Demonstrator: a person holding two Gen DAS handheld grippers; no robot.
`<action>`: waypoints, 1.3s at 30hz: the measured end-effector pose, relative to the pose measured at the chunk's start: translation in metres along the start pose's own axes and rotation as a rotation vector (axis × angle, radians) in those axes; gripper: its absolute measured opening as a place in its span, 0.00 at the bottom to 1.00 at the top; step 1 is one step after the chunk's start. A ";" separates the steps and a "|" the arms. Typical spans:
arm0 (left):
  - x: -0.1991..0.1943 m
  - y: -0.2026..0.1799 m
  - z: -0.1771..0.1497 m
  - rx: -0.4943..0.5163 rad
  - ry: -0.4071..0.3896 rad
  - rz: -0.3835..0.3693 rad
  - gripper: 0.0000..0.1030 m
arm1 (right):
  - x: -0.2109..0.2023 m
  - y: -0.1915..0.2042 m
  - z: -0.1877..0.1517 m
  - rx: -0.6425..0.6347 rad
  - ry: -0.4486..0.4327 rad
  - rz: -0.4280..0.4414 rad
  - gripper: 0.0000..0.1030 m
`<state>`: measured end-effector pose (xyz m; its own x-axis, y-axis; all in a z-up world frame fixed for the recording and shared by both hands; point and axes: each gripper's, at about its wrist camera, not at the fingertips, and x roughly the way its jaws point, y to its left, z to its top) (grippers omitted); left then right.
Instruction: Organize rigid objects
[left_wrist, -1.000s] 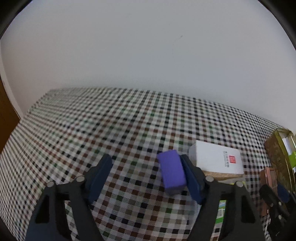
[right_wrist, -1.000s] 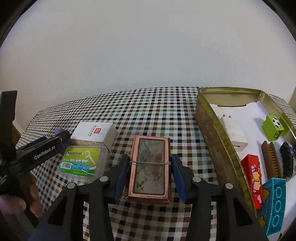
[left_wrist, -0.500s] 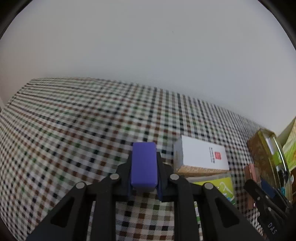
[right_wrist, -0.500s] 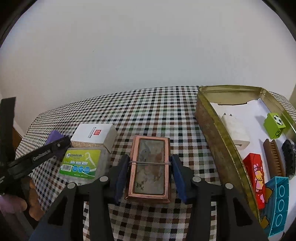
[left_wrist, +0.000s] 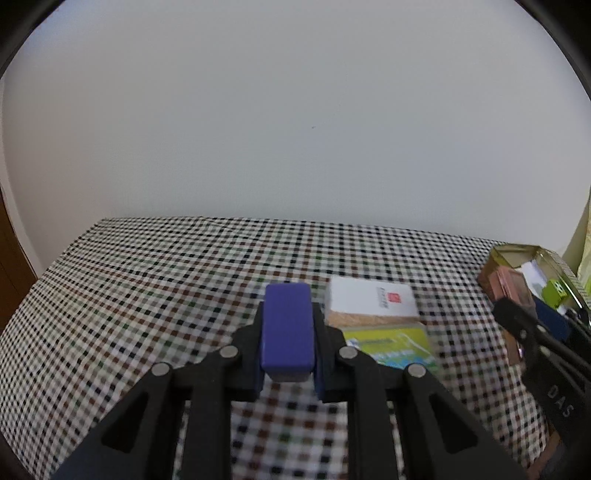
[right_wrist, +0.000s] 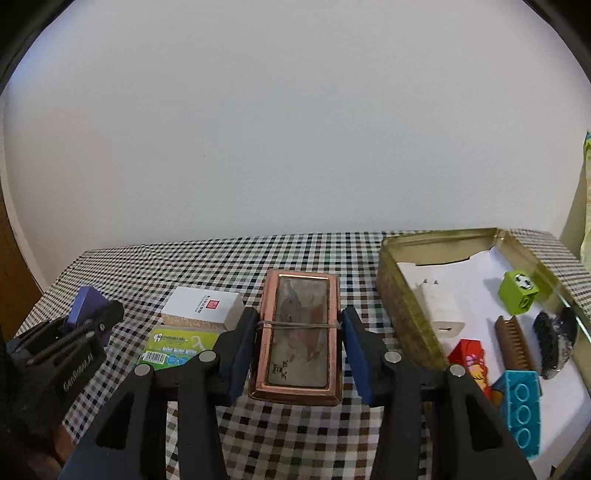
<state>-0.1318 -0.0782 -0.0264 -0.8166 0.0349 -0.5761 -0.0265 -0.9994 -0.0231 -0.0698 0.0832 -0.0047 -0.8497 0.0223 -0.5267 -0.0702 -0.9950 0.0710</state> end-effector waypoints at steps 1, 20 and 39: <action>-0.005 -0.003 -0.003 0.001 -0.005 0.000 0.17 | -0.003 0.000 -0.001 -0.007 -0.006 -0.006 0.48; -0.051 -0.042 -0.039 0.014 -0.043 -0.012 0.17 | -0.057 -0.015 -0.027 -0.054 -0.103 -0.036 0.48; -0.084 -0.101 -0.055 0.085 -0.052 -0.038 0.17 | -0.092 -0.070 -0.042 0.007 -0.160 -0.041 0.48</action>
<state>-0.0285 0.0197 -0.0203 -0.8429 0.0745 -0.5328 -0.1048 -0.9941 0.0268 0.0355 0.1468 0.0028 -0.9186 0.0784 -0.3874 -0.1093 -0.9923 0.0585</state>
